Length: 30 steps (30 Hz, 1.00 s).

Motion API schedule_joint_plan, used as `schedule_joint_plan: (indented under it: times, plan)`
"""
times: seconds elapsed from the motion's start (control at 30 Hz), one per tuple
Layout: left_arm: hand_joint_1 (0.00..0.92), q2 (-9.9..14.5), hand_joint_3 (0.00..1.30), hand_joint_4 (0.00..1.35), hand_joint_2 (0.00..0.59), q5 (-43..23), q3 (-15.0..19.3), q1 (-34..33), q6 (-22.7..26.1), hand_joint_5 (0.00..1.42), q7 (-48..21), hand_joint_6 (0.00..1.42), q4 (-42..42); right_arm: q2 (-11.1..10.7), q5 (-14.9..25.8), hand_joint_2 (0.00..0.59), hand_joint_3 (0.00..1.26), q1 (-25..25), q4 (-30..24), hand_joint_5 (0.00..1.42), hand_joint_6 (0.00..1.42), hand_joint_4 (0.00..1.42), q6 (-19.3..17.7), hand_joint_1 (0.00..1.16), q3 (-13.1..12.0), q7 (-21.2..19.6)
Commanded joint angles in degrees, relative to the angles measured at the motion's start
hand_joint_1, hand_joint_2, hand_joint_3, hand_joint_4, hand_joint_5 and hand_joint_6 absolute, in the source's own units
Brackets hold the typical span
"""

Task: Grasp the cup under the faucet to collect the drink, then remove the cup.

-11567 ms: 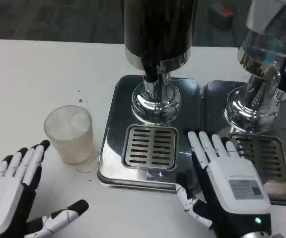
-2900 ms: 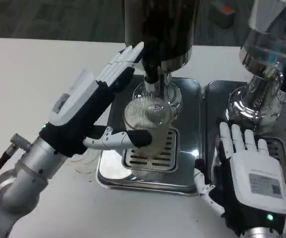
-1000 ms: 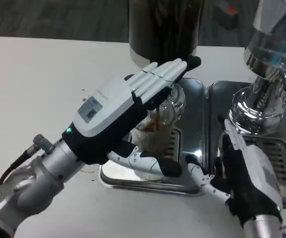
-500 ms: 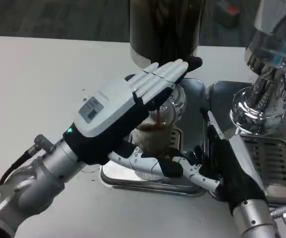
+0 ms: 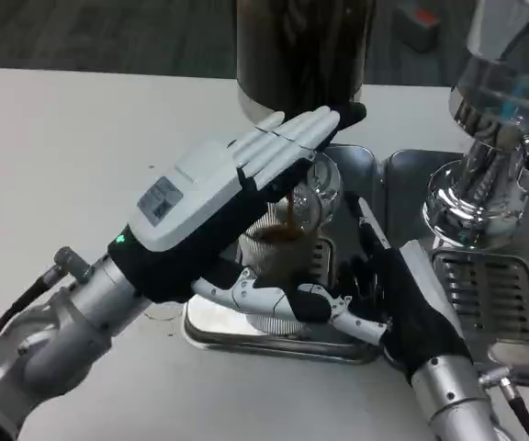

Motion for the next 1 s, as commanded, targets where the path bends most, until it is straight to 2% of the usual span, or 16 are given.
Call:
schedule_joint_plan:
  times: [0.03, 0.37, 0.57, 0.83, 1.0]
  plan:
    - [0.000, 0.89, 0.00, 0.00, 0.076, 0.30, -0.52, 0.26, 0.35, 0.08, -1.39, 0.04, 0.72, 0.41, 0.90, 0.255, 0.00, -2.01, 2.87, 0.00, 0.00, 0.00, -2.24, 0.69, 0.25, 0.69]
    - [0.000, 0.94, 0.00, 0.00, 0.086, -1.93, -0.11, 0.71, 0.73, 0.08, -2.12, 0.05, 0.29, 0.85, 1.67, 0.254, 0.00, -3.30, 5.86, 0.00, 0.00, 0.00, -4.06, 0.70, 0.04, 0.54]
    - [0.000, 1.30, 0.00, 0.00, 0.089, -4.18, 3.64, 2.59, 1.96, 0.08, -0.89, 0.03, -3.06, 0.99, 1.85, 0.254, 0.00, -3.08, 5.91, 0.00, 0.00, 0.00, -4.49, 0.70, -0.12, 0.64]
    - [0.000, 2.69, 0.00, 0.00, 0.103, -9.21, 10.73, 6.92, 3.68, 0.08, -0.98, 0.03, -6.15, 1.32, 1.97, 0.254, 0.00, -3.19, 6.17, 0.00, 0.00, 0.00, -5.42, 0.71, -0.12, 0.55]
    - [0.000, 3.38, 0.00, 0.00, 0.108, -11.64, 14.19, 10.69, 4.68, 0.08, -1.06, 0.02, -5.31, 1.55, 2.21, 0.254, 0.00, -3.58, 6.89, 0.00, 0.00, 0.00, -6.14, 0.71, -0.30, 0.54]
